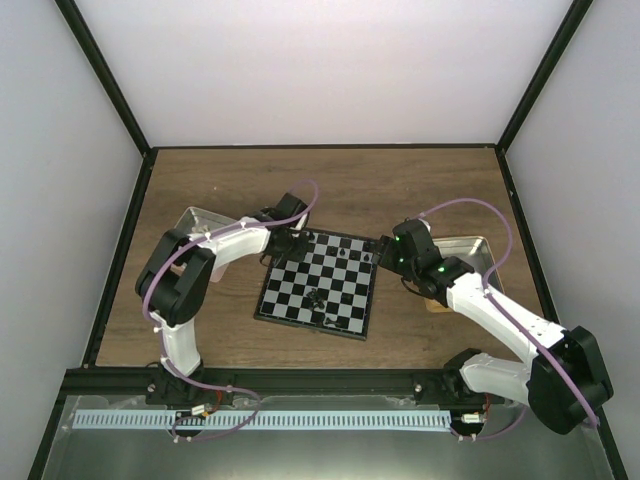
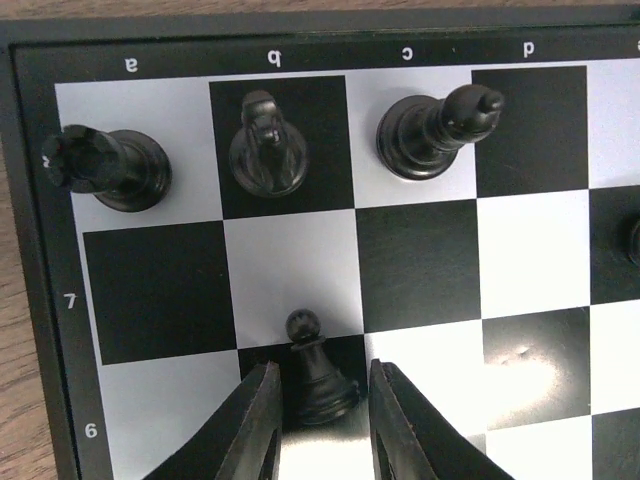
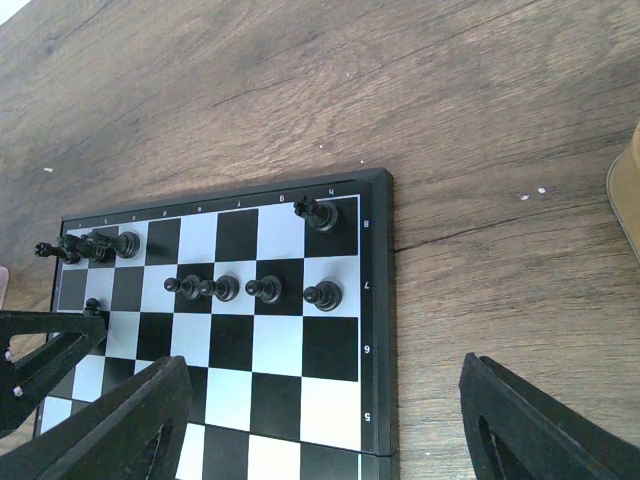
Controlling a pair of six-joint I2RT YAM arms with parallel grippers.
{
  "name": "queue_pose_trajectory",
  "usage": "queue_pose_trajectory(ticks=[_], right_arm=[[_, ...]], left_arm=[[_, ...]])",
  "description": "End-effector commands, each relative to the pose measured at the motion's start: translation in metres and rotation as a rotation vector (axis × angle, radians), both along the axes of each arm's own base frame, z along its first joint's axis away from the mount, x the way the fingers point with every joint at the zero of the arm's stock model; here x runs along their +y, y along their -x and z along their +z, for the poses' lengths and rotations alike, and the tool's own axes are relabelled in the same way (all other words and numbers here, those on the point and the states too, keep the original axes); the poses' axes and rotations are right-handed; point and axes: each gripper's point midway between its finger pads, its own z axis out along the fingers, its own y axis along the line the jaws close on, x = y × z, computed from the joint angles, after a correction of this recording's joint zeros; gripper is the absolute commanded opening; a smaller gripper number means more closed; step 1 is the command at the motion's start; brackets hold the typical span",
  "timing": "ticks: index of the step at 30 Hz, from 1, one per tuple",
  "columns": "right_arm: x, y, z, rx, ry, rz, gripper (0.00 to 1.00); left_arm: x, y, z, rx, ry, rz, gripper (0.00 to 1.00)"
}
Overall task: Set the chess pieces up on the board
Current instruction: Pick up the chess piece from the chessboard, then place the chess piece on the chessboard.
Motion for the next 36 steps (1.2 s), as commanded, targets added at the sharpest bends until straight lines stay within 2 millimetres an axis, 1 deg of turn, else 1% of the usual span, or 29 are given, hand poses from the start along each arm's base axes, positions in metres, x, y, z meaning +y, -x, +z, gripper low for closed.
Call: queue_pose_trajectory(ticks=[1,3,5,10,14,17,18,20,22,25,28,32,34,36], right_arm=[[-0.005,0.001,0.002,-0.003,-0.001,-0.023,0.75],[-0.005,0.001,0.002,-0.004,-0.006,-0.021,0.75],[-0.004,0.002,0.002,-0.002,-0.009,-0.016,0.75],[0.006,0.002,0.008,-0.016,-0.033,0.043,0.75],[0.027,0.003,0.016,-0.041,-0.086,0.158,0.75],[0.052,0.007,0.028,-0.068,-0.160,0.293,0.75],[0.059,0.009,0.032,-0.073,-0.186,0.333,0.75],[0.075,0.016,0.039,-0.072,-0.244,0.424,0.75],[0.088,0.020,0.044,-0.064,-0.294,0.490,0.75],[0.107,0.031,0.057,-0.065,-0.393,0.600,0.73],[0.116,0.039,0.077,-0.114,-0.472,0.662,0.72],[0.121,0.051,0.111,-0.188,-0.551,0.733,0.71],[0.122,0.057,0.127,-0.216,-0.583,0.759,0.68],[0.121,0.061,0.138,-0.231,-0.605,0.766,0.64]], left_arm=[[0.012,0.013,-0.017,0.046,-0.060,0.016,0.27],[0.016,0.011,-0.019,0.035,-0.082,0.028,0.26],[0.018,0.011,-0.022,0.035,-0.090,0.035,0.22],[0.015,0.011,-0.012,0.006,-0.056,0.022,0.19],[0.009,0.009,0.002,-0.031,-0.014,-0.007,0.17],[-0.001,0.011,0.018,-0.048,0.049,-0.038,0.17],[-0.007,0.014,0.024,-0.048,0.085,-0.056,0.17],[-0.025,0.025,0.040,-0.042,0.189,-0.120,0.17],[-0.045,0.042,0.059,-0.046,0.303,-0.208,0.17],[-0.068,0.067,0.090,-0.055,0.468,-0.337,0.17],[-0.079,0.089,0.121,-0.075,0.606,-0.446,0.17],[-0.085,0.112,0.159,-0.108,0.739,-0.562,0.17],[-0.087,0.122,0.177,-0.125,0.798,-0.620,0.17],[-0.088,0.133,0.195,-0.148,0.854,-0.681,0.17]])
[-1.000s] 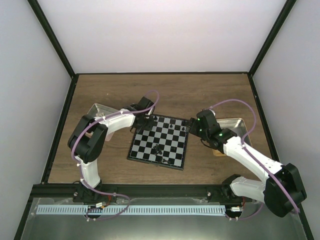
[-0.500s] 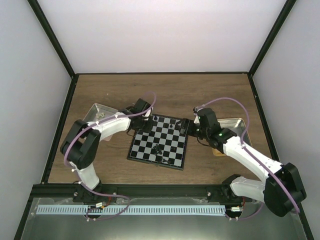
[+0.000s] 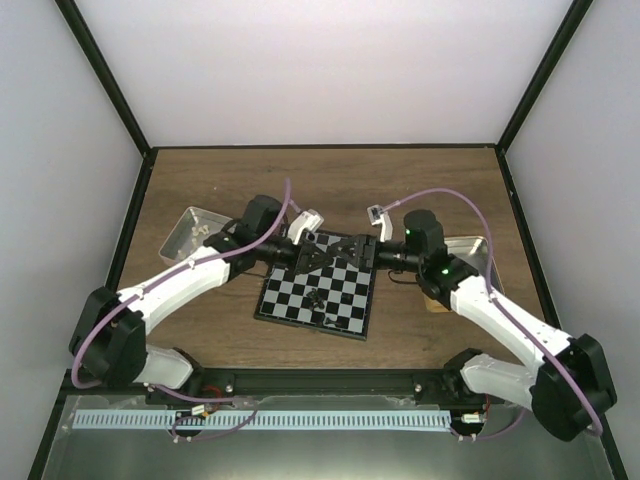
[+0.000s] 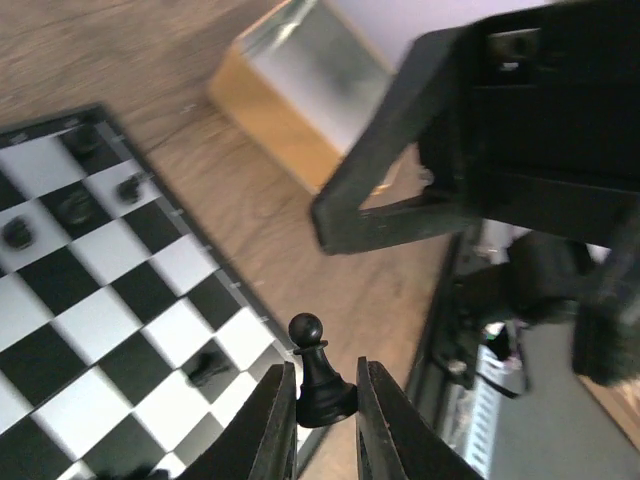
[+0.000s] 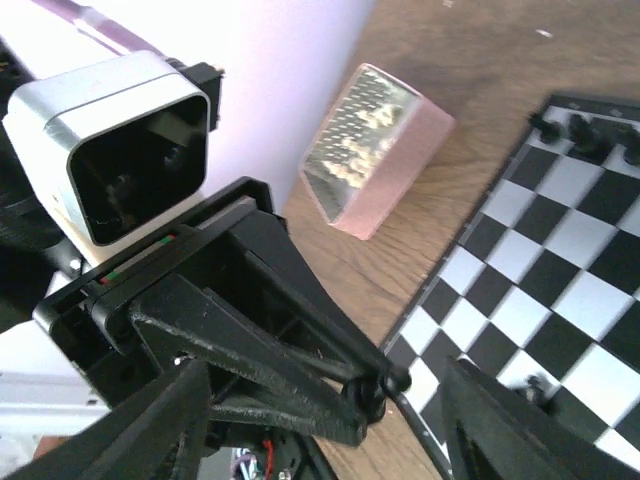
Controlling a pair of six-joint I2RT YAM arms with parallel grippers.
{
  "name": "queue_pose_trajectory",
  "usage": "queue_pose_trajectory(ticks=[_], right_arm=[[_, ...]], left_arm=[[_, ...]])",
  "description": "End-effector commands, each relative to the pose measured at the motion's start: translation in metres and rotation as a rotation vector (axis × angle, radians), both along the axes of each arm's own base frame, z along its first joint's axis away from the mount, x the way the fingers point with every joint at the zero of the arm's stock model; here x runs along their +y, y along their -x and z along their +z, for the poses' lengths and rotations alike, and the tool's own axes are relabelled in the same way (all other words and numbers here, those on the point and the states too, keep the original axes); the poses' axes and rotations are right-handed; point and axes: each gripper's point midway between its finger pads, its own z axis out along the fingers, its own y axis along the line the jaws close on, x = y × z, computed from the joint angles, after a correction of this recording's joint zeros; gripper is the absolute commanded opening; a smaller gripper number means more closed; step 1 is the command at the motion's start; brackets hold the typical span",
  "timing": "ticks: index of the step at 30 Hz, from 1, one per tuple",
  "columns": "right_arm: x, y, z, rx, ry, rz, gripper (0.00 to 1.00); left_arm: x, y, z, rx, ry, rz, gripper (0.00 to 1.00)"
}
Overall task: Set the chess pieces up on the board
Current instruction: Place the chess piece on the chessboard.
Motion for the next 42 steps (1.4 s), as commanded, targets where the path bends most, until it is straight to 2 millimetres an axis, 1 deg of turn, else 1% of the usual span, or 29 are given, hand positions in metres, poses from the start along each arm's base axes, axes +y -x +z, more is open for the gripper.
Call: queue_pose_trajectory(ticks=[1,4,6,8,15,17,20,24,25,26,29,31,33,35,36,38,39,40,42], right_arm=[[0.005,0.016,0.053,-0.079,-0.126,0.081,0.61],[0.003,0.020,0.064,-0.095,-0.126,0.092,0.57],[0.001,0.022,0.065,-0.101,-0.116,0.087,0.55],[0.000,0.025,0.067,-0.111,-0.117,0.095,0.51],[0.008,0.043,0.069,-0.090,-0.154,0.216,0.33],[0.008,0.044,0.068,-0.084,-0.156,0.228,0.27],[0.009,0.045,0.067,-0.081,-0.156,0.234,0.20],[0.009,0.046,0.068,-0.076,-0.161,0.235,0.09],[0.009,0.045,0.068,-0.076,-0.160,0.232,0.05],[0.009,0.043,0.067,-0.076,-0.157,0.225,0.03],[0.008,0.033,0.060,-0.070,-0.128,0.177,0.01],[0.007,0.024,0.055,-0.066,-0.099,0.140,0.01],[0.006,0.010,0.046,-0.068,-0.053,0.082,0.01],[0.003,-0.008,0.036,-0.075,0.012,0.010,0.01],[0.000,-0.019,0.030,-0.080,0.048,-0.032,0.01],[-0.003,-0.038,0.018,-0.105,0.125,-0.106,0.01],[-0.004,-0.048,0.012,-0.124,0.169,-0.143,0.01],[-0.005,-0.057,0.005,-0.142,0.216,-0.174,0.01],[-0.002,-0.072,-0.007,-0.179,0.311,-0.223,0.01]], left_arm=[[-0.009,0.032,0.052,-0.083,0.204,-0.196,0.17],[-0.009,0.042,0.074,-0.131,0.273,-0.245,0.17],[-0.010,0.045,0.084,-0.150,0.303,-0.271,0.17],[-0.011,0.046,0.088,-0.155,0.316,-0.280,0.17],[-0.012,0.045,0.093,-0.161,0.326,-0.284,0.17],[-0.012,0.043,0.094,-0.169,0.322,-0.272,0.17],[-0.012,0.040,0.093,-0.172,0.313,-0.256,0.17],[-0.012,0.035,0.088,-0.170,0.294,-0.226,0.17],[-0.012,0.033,0.087,-0.168,0.290,-0.217,0.18],[-0.012,0.031,0.087,-0.167,0.285,-0.206,0.22],[-0.010,0.023,0.080,-0.156,0.251,-0.156,0.34],[-0.007,0.016,0.073,-0.153,0.216,-0.111,0.45],[-0.001,0.006,0.064,-0.156,0.171,-0.045,0.56],[0.010,-0.007,0.057,-0.167,0.129,0.046,0.61],[0.018,-0.015,0.054,-0.177,0.104,0.109,0.63],[0.037,-0.031,0.050,-0.200,0.059,0.242,0.64],[0.049,-0.040,0.051,-0.220,0.033,0.321,0.64],[0.066,-0.052,0.051,-0.250,-0.006,0.425,0.65],[0.087,-0.060,0.056,-0.291,-0.042,0.546,0.65]])
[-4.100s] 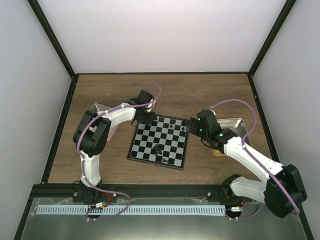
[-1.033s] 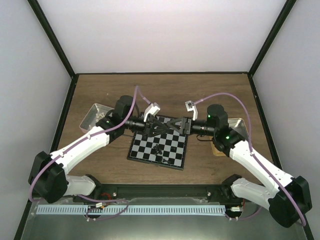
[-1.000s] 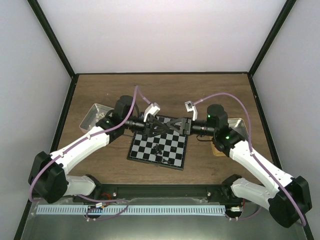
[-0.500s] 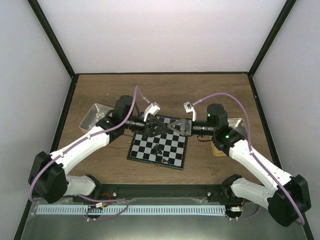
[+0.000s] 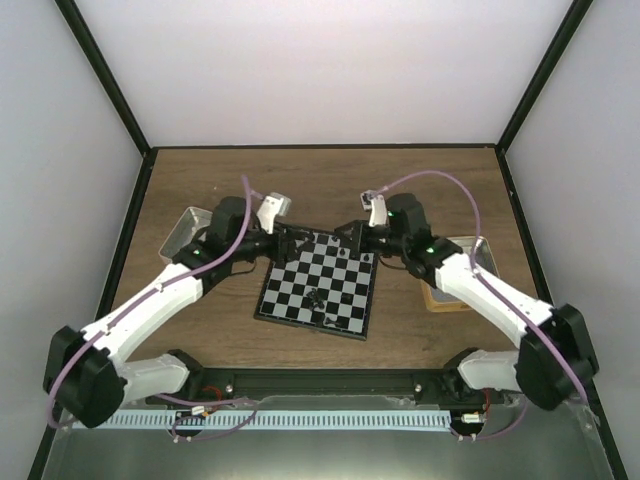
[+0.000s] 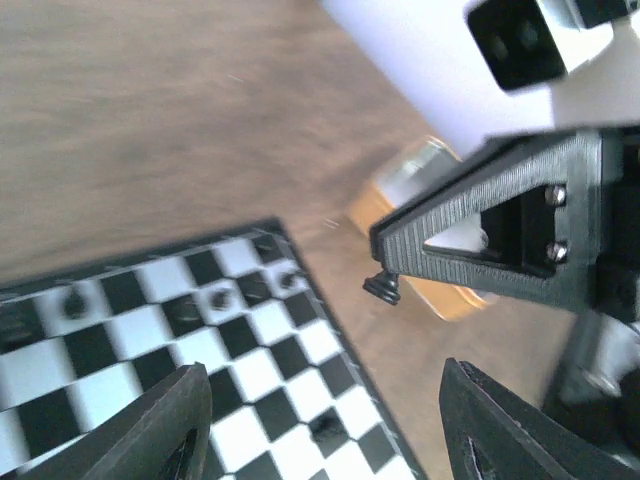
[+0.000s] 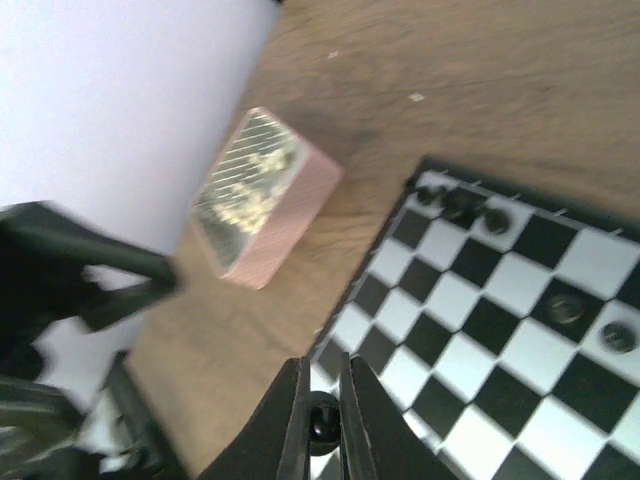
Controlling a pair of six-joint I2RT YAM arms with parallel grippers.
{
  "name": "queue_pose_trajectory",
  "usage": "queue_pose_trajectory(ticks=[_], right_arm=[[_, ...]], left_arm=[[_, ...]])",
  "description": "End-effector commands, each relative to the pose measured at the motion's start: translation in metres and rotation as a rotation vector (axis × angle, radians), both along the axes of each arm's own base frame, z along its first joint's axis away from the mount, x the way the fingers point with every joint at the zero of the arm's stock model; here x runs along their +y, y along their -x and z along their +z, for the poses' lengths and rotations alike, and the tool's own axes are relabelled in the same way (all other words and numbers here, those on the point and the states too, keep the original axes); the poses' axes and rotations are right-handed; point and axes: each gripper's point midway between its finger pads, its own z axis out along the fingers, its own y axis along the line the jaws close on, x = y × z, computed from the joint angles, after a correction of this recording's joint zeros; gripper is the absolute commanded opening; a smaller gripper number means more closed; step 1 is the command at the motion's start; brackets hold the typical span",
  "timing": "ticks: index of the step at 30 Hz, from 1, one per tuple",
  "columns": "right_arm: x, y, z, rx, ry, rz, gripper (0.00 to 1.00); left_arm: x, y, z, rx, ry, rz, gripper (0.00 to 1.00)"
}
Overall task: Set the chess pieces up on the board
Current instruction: Place the chess piece on the chessboard.
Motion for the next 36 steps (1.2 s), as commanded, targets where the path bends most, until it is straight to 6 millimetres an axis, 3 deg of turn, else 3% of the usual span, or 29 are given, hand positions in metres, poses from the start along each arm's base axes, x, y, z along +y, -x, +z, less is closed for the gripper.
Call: queue_pose_trajectory(ticks=[1,5,11,14,25,36], right_arm=[[-0.003,-0.044,-0.016,-0.144,0.247,-0.166,0.01],[0.017,-0.065,-0.038,-0.236,0.433,-0.196,0.01],[0.046,-0.078,-0.083,-0.267,0.632,-0.163,0.01],[0.056,-0.082,-0.103,-0.276,0.700,-0.145,0.01],[0.061,-0.097,-0.154,-0.225,0.861,-0.121,0.01],[0.059,-0.098,-0.165,-0.195,0.899,-0.121,0.01]], left_arm=[[0.070,-0.042,0.013,-0.118,-0.113,0.452,0.65],[0.113,-0.047,0.030,-0.197,-0.151,0.669,0.67],[0.136,-0.036,0.053,-0.287,-0.099,0.750,0.70],[0.138,-0.035,0.053,-0.294,-0.092,0.755,0.71],[0.133,-0.037,0.048,-0.284,-0.095,0.736,0.71],[0.133,-0.036,0.046,-0.285,-0.100,0.732,0.71]])
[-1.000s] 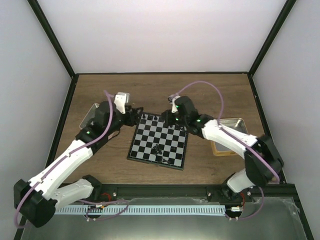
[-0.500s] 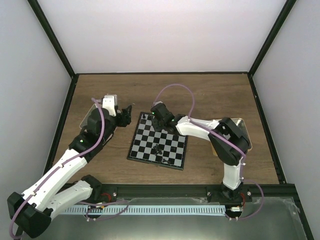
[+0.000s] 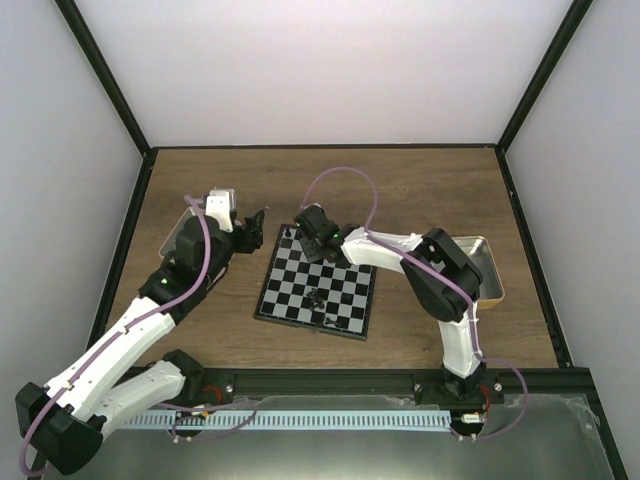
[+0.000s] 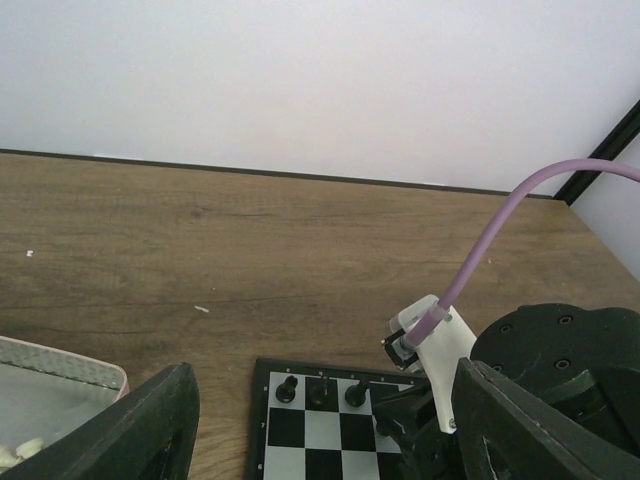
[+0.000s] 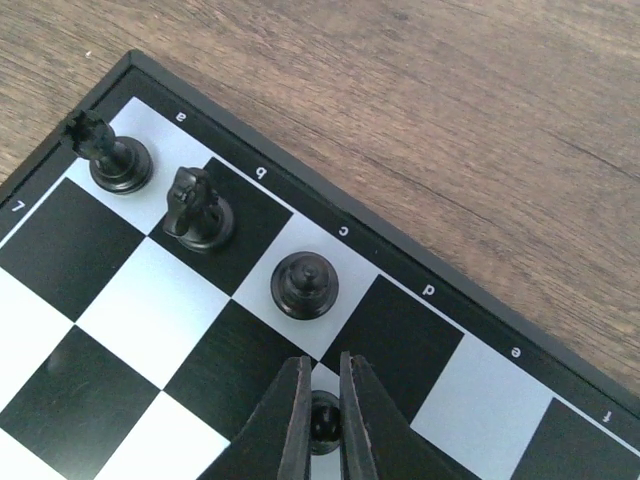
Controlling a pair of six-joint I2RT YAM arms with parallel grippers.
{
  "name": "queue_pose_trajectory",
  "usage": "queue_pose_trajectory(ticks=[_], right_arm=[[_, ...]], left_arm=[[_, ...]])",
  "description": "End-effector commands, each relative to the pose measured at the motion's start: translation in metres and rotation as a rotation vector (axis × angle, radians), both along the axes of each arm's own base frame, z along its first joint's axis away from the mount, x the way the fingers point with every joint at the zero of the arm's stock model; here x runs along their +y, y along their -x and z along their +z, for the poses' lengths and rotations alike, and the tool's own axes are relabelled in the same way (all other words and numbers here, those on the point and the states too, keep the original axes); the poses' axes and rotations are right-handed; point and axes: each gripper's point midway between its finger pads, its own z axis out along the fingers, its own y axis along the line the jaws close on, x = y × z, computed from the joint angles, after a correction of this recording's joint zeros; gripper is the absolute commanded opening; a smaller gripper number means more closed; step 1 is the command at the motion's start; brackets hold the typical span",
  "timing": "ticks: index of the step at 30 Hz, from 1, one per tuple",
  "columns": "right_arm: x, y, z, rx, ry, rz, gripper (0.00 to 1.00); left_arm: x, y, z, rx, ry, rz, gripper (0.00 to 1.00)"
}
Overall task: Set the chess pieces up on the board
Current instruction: Place the chess piece on the chessboard, then pick up the chess piece from the chessboard.
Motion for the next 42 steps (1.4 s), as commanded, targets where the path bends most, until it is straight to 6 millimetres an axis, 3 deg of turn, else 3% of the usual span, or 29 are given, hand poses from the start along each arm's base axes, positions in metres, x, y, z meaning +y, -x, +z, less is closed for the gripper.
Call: queue_pose_trajectory(ticks=[1,10,16,19,25,29,35,42], right_arm=[[0.000,-0.005,0.005,-0.017,0.024,-0.019,0.01],[-0.005,0.000,0.003,-0.004,0.025,-0.020,0.02],[-0.005,0.001,0.005,0.000,0.017,-0.029,0.15],[-0.004,0.001,0.021,-0.017,-0.017,-0.038,0.23],[-0.004,0.007,0.072,-0.049,-0.123,-0.052,0.33],[-0.005,0.030,0.087,0.013,-0.183,-0.002,0.41],[-0.008,0.094,0.059,0.260,-0.212,0.156,0.48],[-0.017,0.143,0.034,0.415,-0.223,0.243,0.53]], left_arm=[[0.002,-0.002,0.001,-0.016,0.008,0.011,0.71],[0.002,-0.002,0.001,-0.017,0.003,0.009,0.71],[0.000,-0.002,0.001,-0.016,0.002,0.002,0.72],[0.000,-0.002,0.000,-0.014,0.001,0.002,0.72],[0.000,-0.002,0.001,-0.015,0.003,-0.001,0.72],[0.001,-0.002,0.002,-0.018,0.006,0.006,0.72],[0.004,0.000,0.006,-0.030,0.018,0.020,0.72],[0.000,-0.001,0.006,-0.025,0.031,0.005,0.72]])
